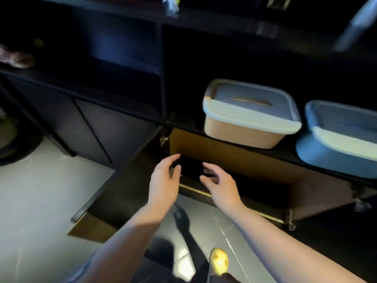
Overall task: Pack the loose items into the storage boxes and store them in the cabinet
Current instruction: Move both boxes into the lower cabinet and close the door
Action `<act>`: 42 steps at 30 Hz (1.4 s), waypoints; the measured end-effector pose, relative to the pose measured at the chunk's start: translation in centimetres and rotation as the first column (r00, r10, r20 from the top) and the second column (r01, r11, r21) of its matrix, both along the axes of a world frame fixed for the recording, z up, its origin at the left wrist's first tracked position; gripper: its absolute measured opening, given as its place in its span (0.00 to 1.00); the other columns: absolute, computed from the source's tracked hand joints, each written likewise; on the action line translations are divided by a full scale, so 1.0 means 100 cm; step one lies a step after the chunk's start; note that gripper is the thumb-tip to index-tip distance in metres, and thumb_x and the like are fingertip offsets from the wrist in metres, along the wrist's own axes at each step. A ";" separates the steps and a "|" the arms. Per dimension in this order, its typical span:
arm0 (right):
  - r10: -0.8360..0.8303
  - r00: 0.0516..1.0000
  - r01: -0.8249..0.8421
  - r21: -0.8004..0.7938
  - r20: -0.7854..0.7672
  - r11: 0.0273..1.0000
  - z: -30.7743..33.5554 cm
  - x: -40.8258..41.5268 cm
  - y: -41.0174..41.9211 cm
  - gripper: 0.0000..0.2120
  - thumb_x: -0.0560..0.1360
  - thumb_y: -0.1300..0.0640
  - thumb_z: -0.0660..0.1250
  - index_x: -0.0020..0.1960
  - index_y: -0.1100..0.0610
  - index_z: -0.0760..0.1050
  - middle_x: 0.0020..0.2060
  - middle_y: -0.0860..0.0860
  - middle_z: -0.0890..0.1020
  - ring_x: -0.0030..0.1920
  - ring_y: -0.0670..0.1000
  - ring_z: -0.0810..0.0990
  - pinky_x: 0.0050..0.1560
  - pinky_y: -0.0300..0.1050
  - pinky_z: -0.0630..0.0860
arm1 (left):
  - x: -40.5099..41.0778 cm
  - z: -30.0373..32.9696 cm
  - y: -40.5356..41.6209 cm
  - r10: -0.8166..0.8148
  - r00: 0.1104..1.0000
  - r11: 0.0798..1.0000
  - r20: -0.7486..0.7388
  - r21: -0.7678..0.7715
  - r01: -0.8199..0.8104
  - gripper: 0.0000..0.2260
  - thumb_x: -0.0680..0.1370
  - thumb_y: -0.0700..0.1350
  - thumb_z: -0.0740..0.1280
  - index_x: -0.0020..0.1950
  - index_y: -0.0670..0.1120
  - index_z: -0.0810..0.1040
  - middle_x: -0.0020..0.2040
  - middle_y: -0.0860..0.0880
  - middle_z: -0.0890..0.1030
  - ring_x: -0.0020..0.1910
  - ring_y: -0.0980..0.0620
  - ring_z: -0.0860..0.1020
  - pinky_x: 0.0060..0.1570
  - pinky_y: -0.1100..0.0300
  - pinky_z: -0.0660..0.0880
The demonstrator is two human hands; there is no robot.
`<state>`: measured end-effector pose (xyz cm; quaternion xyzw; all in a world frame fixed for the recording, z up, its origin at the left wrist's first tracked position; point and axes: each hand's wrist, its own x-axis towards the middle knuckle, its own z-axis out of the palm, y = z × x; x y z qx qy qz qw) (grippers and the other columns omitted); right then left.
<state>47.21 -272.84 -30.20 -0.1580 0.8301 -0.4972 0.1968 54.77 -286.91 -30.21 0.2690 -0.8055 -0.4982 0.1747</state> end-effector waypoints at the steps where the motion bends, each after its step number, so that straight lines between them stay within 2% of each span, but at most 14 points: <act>1: -0.073 0.995 0.072 -0.017 -0.074 0.997 0.012 -0.021 0.015 0.17 0.74 0.57 0.69 0.61 0.46 0.76 0.50 0.40 0.79 0.46 0.34 0.77 0.48 0.28 0.70 | -0.025 0.011 0.006 -0.031 0.999 0.999 -0.034 -0.014 0.030 0.15 0.79 0.44 0.62 0.65 0.52 0.73 0.61 0.54 0.75 0.57 0.64 0.72 0.60 0.65 0.67; 6: -0.420 0.834 0.390 -0.157 -0.358 0.907 0.059 -0.125 0.084 0.13 0.75 0.57 0.68 0.59 0.49 0.76 0.53 0.44 0.79 0.55 0.44 0.75 0.56 0.38 0.71 | -0.140 0.053 0.015 -0.061 0.990 0.995 -0.128 -0.082 0.050 0.15 0.79 0.45 0.63 0.65 0.50 0.74 0.64 0.51 0.76 0.63 0.55 0.72 0.63 0.61 0.67; 9: -0.432 0.809 0.457 -0.036 -0.399 0.889 0.069 -0.184 0.105 0.18 0.76 0.53 0.65 0.65 0.51 0.71 0.62 0.49 0.74 0.65 0.50 0.67 0.62 0.44 0.64 | -0.196 0.058 0.010 -0.054 0.994 0.982 -0.094 -0.185 0.036 0.18 0.79 0.47 0.63 0.68 0.49 0.70 0.69 0.49 0.70 0.66 0.51 0.70 0.60 0.62 0.65; 12: -0.343 0.881 0.418 0.195 -0.326 0.887 0.060 -0.230 0.111 0.25 0.76 0.48 0.65 0.68 0.58 0.67 0.61 0.57 0.72 0.66 0.57 0.64 0.60 0.48 0.64 | -0.233 0.046 0.003 -0.049 0.996 0.968 0.075 -0.244 0.066 0.26 0.78 0.50 0.64 0.74 0.47 0.61 0.75 0.47 0.60 0.73 0.48 0.60 0.68 0.54 0.61; 14: -0.297 0.921 0.357 0.244 -0.251 0.902 0.047 -0.253 0.112 0.27 0.73 0.45 0.66 0.67 0.58 0.68 0.56 0.57 0.76 0.63 0.59 0.69 0.56 0.48 0.68 | -0.246 0.035 -0.003 -0.031 0.989 0.962 0.145 -0.264 0.068 0.30 0.78 0.53 0.64 0.76 0.46 0.57 0.76 0.47 0.56 0.74 0.47 0.57 0.70 0.52 0.60; 16: -0.316 0.928 0.353 0.191 -0.199 0.916 0.034 -0.276 0.114 0.31 0.70 0.45 0.70 0.69 0.55 0.67 0.55 0.54 0.78 0.62 0.57 0.74 0.55 0.45 0.71 | -0.255 0.028 -0.010 -0.022 0.989 0.962 0.148 -0.265 0.061 0.31 0.77 0.55 0.64 0.75 0.45 0.59 0.75 0.47 0.60 0.72 0.47 0.61 0.68 0.52 0.63; 19: -0.382 0.918 0.388 0.045 -0.104 0.920 0.022 -0.301 0.114 0.43 0.64 0.46 0.77 0.73 0.50 0.60 0.66 0.49 0.73 0.64 0.49 0.72 0.62 0.38 0.67 | -0.265 0.027 -0.016 0.002 0.991 0.970 0.136 -0.240 0.030 0.29 0.74 0.58 0.66 0.69 0.44 0.65 0.67 0.47 0.68 0.65 0.47 0.69 0.58 0.58 0.65; 22: -0.462 0.886 0.454 -0.119 -0.046 0.883 0.009 -0.309 0.110 0.45 0.60 0.49 0.80 0.72 0.49 0.61 0.64 0.47 0.74 0.58 0.42 0.71 0.54 0.29 0.64 | -0.269 0.026 -0.018 0.010 0.991 0.979 0.134 -0.205 0.018 0.29 0.73 0.59 0.68 0.67 0.44 0.67 0.66 0.46 0.69 0.63 0.47 0.69 0.56 0.60 0.64; 26: -0.514 0.858 0.493 -0.265 -0.011 0.828 0.003 -0.293 0.108 0.46 0.58 0.52 0.80 0.72 0.51 0.63 0.62 0.48 0.77 0.60 0.47 0.76 0.61 0.41 0.72 | -0.262 0.027 -0.017 0.008 0.999 0.997 0.048 -0.075 -0.005 0.27 0.73 0.52 0.70 0.69 0.44 0.67 0.69 0.46 0.68 0.68 0.48 0.68 0.63 0.58 0.65; 30: -0.523 0.852 0.504 -0.219 -0.032 0.835 0.011 -0.241 0.114 0.50 0.52 0.41 0.78 0.72 0.44 0.62 0.60 0.43 0.76 0.59 0.45 0.76 0.62 0.46 0.73 | -0.214 0.032 -0.014 0.023 0.999 0.996 -0.038 0.085 -0.020 0.34 0.72 0.48 0.73 0.74 0.50 0.62 0.71 0.50 0.68 0.69 0.51 0.67 0.68 0.50 0.66; 33: -0.499 0.866 0.479 -0.230 -0.032 0.847 0.013 -0.189 0.119 0.49 0.55 0.44 0.80 0.72 0.42 0.62 0.62 0.42 0.75 0.61 0.44 0.75 0.63 0.47 0.72 | -0.161 0.035 -0.008 0.082 0.995 0.984 -0.062 0.164 -0.071 0.34 0.69 0.47 0.75 0.72 0.53 0.65 0.65 0.56 0.73 0.64 0.56 0.72 0.65 0.51 0.70; 36: -0.485 0.872 0.460 -0.221 -0.068 0.860 0.010 -0.133 0.124 0.48 0.58 0.48 0.81 0.73 0.44 0.61 0.63 0.39 0.73 0.62 0.41 0.72 0.61 0.38 0.70 | -0.102 0.031 -0.001 0.105 0.991 0.965 -0.081 0.251 -0.082 0.35 0.67 0.45 0.77 0.71 0.56 0.67 0.61 0.62 0.74 0.60 0.60 0.74 0.58 0.57 0.74; 39: -0.509 0.860 0.488 -0.217 -0.050 0.846 -0.007 -0.079 0.134 0.47 0.58 0.49 0.81 0.72 0.42 0.62 0.59 0.29 0.72 0.59 0.31 0.71 0.53 0.27 0.69 | -0.049 0.018 0.003 0.066 0.996 0.955 -0.058 0.292 -0.047 0.35 0.65 0.48 0.78 0.70 0.59 0.68 0.63 0.61 0.74 0.58 0.59 0.75 0.51 0.57 0.77; 42: -0.535 0.843 0.536 -0.145 0.050 0.832 -0.036 -0.032 0.140 0.47 0.57 0.49 0.82 0.71 0.41 0.64 0.57 0.27 0.71 0.57 0.28 0.69 0.54 0.32 0.67 | -0.014 -0.011 0.010 0.065 0.998 0.942 -0.002 0.329 -0.061 0.36 0.64 0.46 0.78 0.70 0.55 0.69 0.59 0.57 0.76 0.53 0.61 0.77 0.41 0.64 0.79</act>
